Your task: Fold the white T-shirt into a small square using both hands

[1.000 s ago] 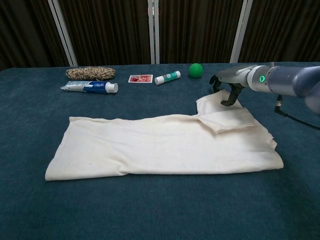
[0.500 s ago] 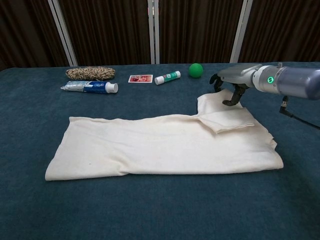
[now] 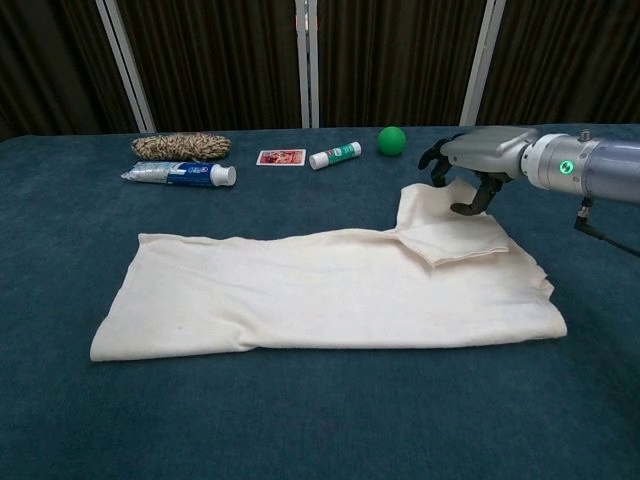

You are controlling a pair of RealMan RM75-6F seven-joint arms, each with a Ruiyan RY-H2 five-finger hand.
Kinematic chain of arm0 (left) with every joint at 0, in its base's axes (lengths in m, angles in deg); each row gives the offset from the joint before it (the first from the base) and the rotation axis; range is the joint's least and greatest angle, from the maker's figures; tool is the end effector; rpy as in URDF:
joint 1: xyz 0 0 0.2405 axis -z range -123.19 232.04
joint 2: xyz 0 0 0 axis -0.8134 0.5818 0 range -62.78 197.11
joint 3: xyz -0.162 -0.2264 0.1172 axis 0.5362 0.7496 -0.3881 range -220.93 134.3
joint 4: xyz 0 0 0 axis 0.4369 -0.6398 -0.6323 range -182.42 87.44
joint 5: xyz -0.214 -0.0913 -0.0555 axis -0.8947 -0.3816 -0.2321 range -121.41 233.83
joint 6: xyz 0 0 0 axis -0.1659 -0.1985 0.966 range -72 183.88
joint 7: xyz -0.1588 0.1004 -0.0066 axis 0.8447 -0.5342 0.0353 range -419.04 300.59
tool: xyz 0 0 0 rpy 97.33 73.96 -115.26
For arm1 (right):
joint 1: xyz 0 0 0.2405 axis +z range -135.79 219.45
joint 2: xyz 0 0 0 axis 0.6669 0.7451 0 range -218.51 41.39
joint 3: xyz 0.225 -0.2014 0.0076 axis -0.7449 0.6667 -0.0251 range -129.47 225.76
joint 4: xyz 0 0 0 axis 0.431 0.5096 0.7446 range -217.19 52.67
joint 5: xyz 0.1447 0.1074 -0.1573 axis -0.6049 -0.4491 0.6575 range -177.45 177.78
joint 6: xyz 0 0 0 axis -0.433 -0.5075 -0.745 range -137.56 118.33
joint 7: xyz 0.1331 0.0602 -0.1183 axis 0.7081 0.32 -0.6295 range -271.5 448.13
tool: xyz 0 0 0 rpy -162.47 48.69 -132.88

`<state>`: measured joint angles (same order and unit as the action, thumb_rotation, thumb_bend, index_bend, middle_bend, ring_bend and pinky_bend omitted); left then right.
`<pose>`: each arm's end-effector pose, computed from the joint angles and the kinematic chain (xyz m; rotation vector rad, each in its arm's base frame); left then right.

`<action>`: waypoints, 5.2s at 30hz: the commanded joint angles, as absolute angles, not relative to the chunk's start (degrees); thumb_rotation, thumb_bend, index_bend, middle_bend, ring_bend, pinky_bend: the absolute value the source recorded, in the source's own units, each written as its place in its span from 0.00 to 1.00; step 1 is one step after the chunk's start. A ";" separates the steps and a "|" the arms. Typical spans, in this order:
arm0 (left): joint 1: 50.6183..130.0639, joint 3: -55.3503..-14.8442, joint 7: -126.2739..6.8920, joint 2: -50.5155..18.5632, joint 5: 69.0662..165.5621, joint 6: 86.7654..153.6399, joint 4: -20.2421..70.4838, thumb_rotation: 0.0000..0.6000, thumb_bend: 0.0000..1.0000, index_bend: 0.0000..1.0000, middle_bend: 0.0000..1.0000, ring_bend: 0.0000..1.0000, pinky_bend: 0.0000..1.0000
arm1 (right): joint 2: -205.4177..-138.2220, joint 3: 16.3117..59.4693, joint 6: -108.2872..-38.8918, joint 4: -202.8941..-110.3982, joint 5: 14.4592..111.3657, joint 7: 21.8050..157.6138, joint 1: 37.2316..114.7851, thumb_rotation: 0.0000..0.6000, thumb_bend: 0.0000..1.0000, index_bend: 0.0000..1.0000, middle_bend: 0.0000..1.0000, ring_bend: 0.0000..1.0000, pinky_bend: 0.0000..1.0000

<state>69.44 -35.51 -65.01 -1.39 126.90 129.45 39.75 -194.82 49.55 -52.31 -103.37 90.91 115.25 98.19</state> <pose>-0.3769 0.3164 0.1325 -1.3420 -0.9416 -0.7849 -0.2224 -0.5583 -0.0773 2.0315 -0.6814 0.7271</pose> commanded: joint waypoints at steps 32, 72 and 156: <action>68.38 -36.43 -63.11 0.71 130.11 130.80 43.03 1.00 0.00 0.00 0.00 0.00 0.00 | -184.73 53.40 -67.21 -120.44 97.74 93.00 92.97 1.00 0.39 0.71 0.14 0.00 0.00; 68.28 -36.49 -62.78 1.18 130.32 130.56 43.64 1.00 0.00 0.00 0.00 0.00 0.00 | -177.78 55.50 -60.87 -134.02 98.79 92.96 93.85 1.00 0.46 0.21 0.08 0.00 0.00; 82.45 -48.13 -45.22 -18.23 161.72 130.41 0.99 1.00 0.00 0.26 0.00 0.00 0.00 | -162.55 47.01 -99.44 -163.47 81.84 84.45 57.63 1.00 0.00 0.00 0.00 0.00 0.00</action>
